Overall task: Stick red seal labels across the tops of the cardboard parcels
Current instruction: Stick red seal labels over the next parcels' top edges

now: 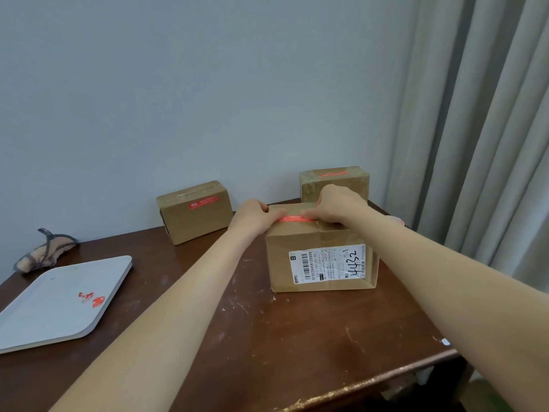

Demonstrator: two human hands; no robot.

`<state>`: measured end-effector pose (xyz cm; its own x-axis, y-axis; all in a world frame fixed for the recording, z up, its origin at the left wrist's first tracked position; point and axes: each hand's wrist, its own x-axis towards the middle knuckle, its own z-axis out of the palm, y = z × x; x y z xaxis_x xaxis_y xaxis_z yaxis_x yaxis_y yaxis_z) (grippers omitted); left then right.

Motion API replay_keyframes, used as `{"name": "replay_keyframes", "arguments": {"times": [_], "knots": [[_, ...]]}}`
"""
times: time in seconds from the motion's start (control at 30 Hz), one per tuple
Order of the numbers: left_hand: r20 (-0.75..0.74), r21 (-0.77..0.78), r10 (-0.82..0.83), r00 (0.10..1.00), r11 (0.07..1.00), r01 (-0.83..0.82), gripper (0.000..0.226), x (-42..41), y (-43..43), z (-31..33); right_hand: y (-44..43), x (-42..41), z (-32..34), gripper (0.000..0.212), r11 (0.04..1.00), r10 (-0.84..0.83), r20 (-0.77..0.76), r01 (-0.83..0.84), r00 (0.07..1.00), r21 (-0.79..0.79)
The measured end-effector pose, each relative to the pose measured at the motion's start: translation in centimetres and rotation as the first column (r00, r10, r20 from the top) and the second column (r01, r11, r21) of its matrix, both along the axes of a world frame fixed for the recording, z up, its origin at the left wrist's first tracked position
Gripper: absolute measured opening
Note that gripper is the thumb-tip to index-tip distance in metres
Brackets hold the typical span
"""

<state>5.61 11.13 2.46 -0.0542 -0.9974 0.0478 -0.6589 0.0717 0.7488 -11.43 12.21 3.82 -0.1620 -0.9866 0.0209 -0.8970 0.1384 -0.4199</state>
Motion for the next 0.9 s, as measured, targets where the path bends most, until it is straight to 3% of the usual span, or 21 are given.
{"name": "replay_keyframes", "arguments": {"times": [0.17,0.23,0.33,0.43,0.5,0.6,0.7,0.8,0.9], "knots": [[0.014,-0.006,-0.003,1.000,1.000,0.003,0.017,-0.5,-0.4,-0.3,-0.5,-0.3,-0.4,0.021,1.000,-0.012,-0.008,0.012,1.000,0.020],[0.046,-0.036,-0.021,0.999,0.999,0.022,0.014,-0.5,-0.4,-0.3,-0.4,-0.5,-0.3,0.023,1.000,-0.011,0.009,0.010,1.000,0.013],[0.055,-0.053,-0.031,0.998,0.998,0.034,0.020,-0.2,-0.4,-0.6,-0.3,-0.4,-0.3,0.031,1.000,-0.007,0.011,0.007,1.000,-0.001],[0.133,-0.073,-0.011,0.991,0.997,0.020,0.029,0.1,-0.4,-0.5,-0.3,-0.3,-0.4,0.016,1.000,-0.002,-0.022,0.001,1.000,-0.027],[0.203,-0.129,0.025,0.979,0.992,0.002,0.037,0.4,0.1,-0.6,-0.1,-0.7,-0.6,0.017,0.998,0.003,0.012,-0.002,1.000,-0.064],[0.279,-0.342,0.010,0.960,0.935,0.090,0.039,1.1,1.5,-1.0,1.4,-0.9,-0.4,0.022,0.979,0.076,0.063,-0.063,0.995,-0.196],[0.434,-0.469,-0.056,0.899,0.838,0.279,0.039,1.1,2.8,-1.4,3.3,-0.3,-0.1,0.033,0.932,0.210,-0.086,-0.226,0.974,-0.285],[0.614,-0.418,-0.063,0.787,0.819,0.392,0.043,0.7,3.8,-1.9,5.1,0.3,-0.6,0.042,0.907,0.334,-0.248,-0.382,0.909,-0.178],[0.648,-0.402,-0.038,0.761,0.831,0.385,0.047,0.7,4.1,-2.5,5.7,0.4,-1.7,0.051,0.905,0.350,-0.334,-0.408,0.875,-0.120]]}}
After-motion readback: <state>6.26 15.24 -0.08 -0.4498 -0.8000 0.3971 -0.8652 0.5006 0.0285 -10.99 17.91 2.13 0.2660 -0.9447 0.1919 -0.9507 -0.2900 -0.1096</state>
